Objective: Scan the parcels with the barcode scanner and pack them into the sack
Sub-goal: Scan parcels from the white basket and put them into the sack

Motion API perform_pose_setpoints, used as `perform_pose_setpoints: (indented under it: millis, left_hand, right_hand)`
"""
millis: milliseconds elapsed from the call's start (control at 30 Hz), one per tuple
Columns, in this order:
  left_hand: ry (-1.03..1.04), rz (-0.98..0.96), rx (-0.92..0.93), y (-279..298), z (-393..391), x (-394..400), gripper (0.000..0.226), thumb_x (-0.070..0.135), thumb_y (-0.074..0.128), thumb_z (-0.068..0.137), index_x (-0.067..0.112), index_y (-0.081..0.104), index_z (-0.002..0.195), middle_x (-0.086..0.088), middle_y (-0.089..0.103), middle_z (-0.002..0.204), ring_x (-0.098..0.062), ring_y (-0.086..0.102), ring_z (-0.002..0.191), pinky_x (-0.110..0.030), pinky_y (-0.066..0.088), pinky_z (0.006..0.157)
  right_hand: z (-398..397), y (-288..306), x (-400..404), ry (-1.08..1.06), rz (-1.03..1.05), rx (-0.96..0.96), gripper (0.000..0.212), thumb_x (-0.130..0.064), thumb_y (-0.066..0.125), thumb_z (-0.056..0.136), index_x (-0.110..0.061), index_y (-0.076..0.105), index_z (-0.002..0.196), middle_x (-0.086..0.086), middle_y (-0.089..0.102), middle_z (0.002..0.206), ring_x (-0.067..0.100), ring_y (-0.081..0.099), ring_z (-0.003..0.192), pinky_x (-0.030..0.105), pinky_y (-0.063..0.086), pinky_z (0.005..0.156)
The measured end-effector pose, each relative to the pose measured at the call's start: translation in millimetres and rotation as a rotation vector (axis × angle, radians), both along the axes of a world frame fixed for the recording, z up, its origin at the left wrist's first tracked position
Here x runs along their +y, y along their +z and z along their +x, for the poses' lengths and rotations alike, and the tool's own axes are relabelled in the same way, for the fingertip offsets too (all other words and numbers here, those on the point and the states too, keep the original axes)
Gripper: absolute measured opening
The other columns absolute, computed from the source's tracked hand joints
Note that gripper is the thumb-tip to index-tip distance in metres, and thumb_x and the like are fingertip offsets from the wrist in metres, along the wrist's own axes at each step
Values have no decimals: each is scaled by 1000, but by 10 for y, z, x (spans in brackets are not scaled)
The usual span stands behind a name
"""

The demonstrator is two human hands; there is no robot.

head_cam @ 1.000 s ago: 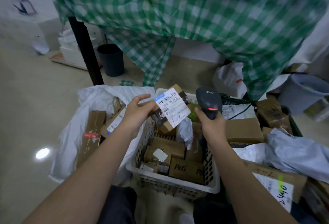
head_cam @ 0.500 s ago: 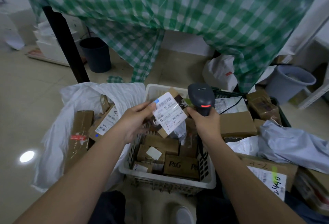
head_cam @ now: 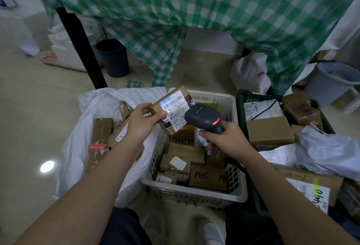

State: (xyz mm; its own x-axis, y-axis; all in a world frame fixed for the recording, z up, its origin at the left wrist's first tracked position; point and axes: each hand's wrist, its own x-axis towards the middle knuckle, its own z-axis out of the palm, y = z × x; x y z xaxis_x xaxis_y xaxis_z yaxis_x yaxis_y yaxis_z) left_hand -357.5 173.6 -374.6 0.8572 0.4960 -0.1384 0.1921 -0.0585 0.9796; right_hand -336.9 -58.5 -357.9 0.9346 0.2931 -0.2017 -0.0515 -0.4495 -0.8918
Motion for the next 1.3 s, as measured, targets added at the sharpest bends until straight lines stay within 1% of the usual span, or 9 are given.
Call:
perform_pose_setpoints:
  millis: [133, 300, 433, 633, 767, 967, 1133, 1200, 1300]
  left_hand:
    - [6, 41, 0, -9, 22, -15, 65, 21, 81, 75, 10, 50, 131, 1, 56, 117, -14, 58, 102, -36, 51, 95]
    - [9, 72, -17, 20, 31, -53, 61, 22, 80, 77, 14, 50, 130, 5, 55, 117, -11, 55, 102, -20, 46, 79]
    - [9, 87, -13, 33, 24, -63, 62, 23, 79, 77, 14, 49, 131, 4, 56, 121, -12, 55, 107, -27, 47, 87]
    - [15, 85, -23, 41, 14, -61, 62, 21, 79, 78, 13, 49, 132, -2, 56, 129, -12, 55, 106, -25, 47, 85]
    - [25, 94, -33, 69, -10, -56, 61, 21, 79, 78, 12, 49, 131, -4, 56, 130, -13, 54, 107, -28, 48, 88]
    - [41, 79, -52, 125, -94, -20, 62, 19, 79, 78, 10, 49, 131, -5, 56, 130, -15, 55, 110, -24, 47, 84]
    - [138, 18, -77, 218, -301, 162, 63, 17, 78, 78, 9, 48, 133, -1, 57, 121, -12, 54, 105, -21, 44, 81]
    - [221, -9, -96, 263, -423, 322, 63, 19, 79, 78, 11, 49, 132, 3, 57, 118, -11, 57, 101, -20, 47, 82]
    - [382, -29, -134, 342, -630, 645, 60, 19, 78, 80, 10, 49, 132, 1, 56, 120, 0, 58, 84, -11, 48, 64]
  right_hand:
    - [-16, 13, 0, 26, 8, 1, 17, -18, 69, 87, -3, 63, 87, 8, 65, 61, 22, 65, 60, 40, 54, 68]
    - [-31, 36, 41, 36, 3, 19, 18, -14, 67, 87, 3, 63, 90, 11, 63, 63, 19, 62, 56, 33, 51, 59]
    - [-33, 49, 59, 40, -10, 6, 19, -15, 67, 86, 3, 62, 90, 7, 62, 61, 16, 62, 54, 30, 48, 56]
    - [-36, 74, 44, 31, -18, -15, 20, -12, 66, 86, 8, 62, 83, 13, 64, 62, 17, 61, 55, 31, 50, 61]
    - [-31, 97, 51, 17, -29, -20, 17, -13, 67, 85, 0, 63, 75, 12, 64, 61, 18, 61, 56, 32, 51, 62]
    - [-52, 113, 117, 22, 9, -31, 9, -15, 70, 84, -10, 63, 82, 8, 66, 65, 15, 65, 56, 32, 52, 61]
    - [-68, 156, 359, -26, 95, -78, 12, -15, 73, 83, -12, 65, 90, 5, 66, 69, 7, 63, 53, 26, 51, 57]
    - [-42, 154, 521, -84, 136, -92, 15, -18, 75, 82, -10, 66, 91, 9, 67, 72, 13, 63, 59, 33, 52, 63]
    - [3, 145, 813, -145, 147, -108, 17, -21, 75, 80, -11, 62, 78, 16, 67, 72, 23, 61, 67, 40, 51, 69]
